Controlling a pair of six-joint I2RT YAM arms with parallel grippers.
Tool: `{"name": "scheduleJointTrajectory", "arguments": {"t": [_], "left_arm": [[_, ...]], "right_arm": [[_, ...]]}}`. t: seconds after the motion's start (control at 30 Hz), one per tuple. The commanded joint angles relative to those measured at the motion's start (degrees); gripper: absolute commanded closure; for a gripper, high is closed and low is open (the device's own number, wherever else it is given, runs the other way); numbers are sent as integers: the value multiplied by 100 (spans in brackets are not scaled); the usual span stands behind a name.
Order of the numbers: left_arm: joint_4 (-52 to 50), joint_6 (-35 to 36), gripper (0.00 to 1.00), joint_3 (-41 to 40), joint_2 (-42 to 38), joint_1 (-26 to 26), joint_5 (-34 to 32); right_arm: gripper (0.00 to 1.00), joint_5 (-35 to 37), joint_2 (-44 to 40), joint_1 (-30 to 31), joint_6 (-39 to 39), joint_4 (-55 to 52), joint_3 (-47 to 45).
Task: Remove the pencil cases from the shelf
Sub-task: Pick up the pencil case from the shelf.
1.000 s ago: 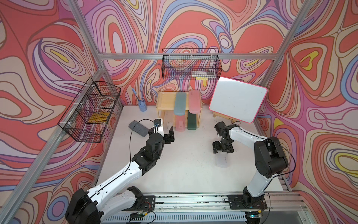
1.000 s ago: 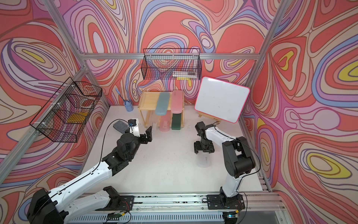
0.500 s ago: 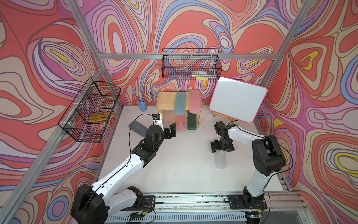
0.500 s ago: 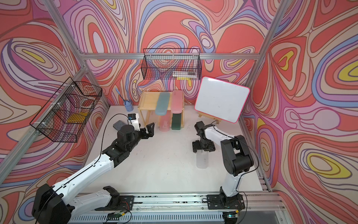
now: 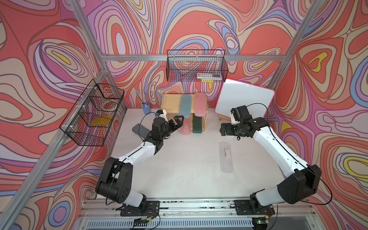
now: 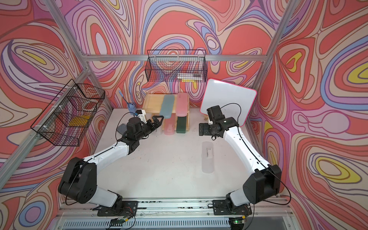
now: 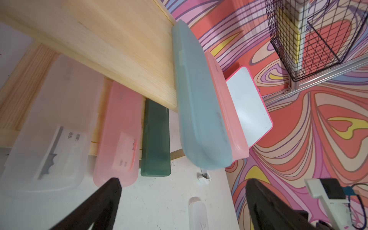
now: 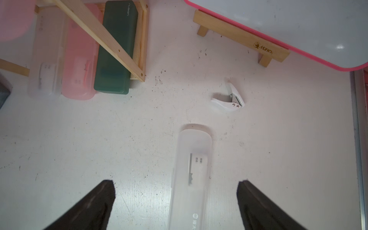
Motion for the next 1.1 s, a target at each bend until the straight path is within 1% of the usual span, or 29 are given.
{"name": "scheduleJointTrajectory", "arguments": {"t": [0.0, 0.13, 0.27, 0.4, 0.47, 0.6, 0.63, 0.7, 0.8, 0.87, 0.9, 1.0, 1.03, 1.07], "left_arm": [[888, -545, 1, 209, 65, 44, 150], [871, -659, 1, 451, 276, 57, 196], [1139, -924, 1, 470, 504, 60, 192], [1409, -1221, 4, 488, 747, 57, 274], [1513, -1356, 4, 491, 856, 55, 332], [1633, -1453, 5, 464, 982, 53, 316], [1679, -1486, 7, 464, 1017, 55, 318], [1789, -1555, 14, 479, 1074, 53, 341], [1876, -1641, 29, 507, 1119, 54, 338], [1881, -1683, 46, 514, 1120, 53, 358], [1862, -1692, 51, 513, 1112, 58, 373], [1825, -1691, 60, 482, 1081, 61, 375], [1815, -1699, 67, 456, 1069, 57, 361], [1815, -1713, 71, 423, 1059, 59, 360]], "right_arm": [[2, 42, -28, -23, 38, -90, -124], [2, 20, -5, -21, 29, -57, -148], [2, -8, 53, -22, 29, -51, -145], [2, -33, 92, -22, 29, -51, -129], [2, -42, 106, -18, 16, -83, -105], [2, -33, 107, -20, 26, -57, -114], [2, -33, 109, -23, 29, -52, -127], [2, -41, 112, -23, 38, -26, -144], [2, -72, 152, -18, 55, -13, -156], [2, -85, 177, -24, 61, -21, -153], [2, -87, 182, -15, 65, -26, -153], [2, -91, 194, -23, 79, -21, -147], [2, -87, 199, -20, 76, -21, -145], [2, -100, 198, -23, 79, -31, -145]]}}
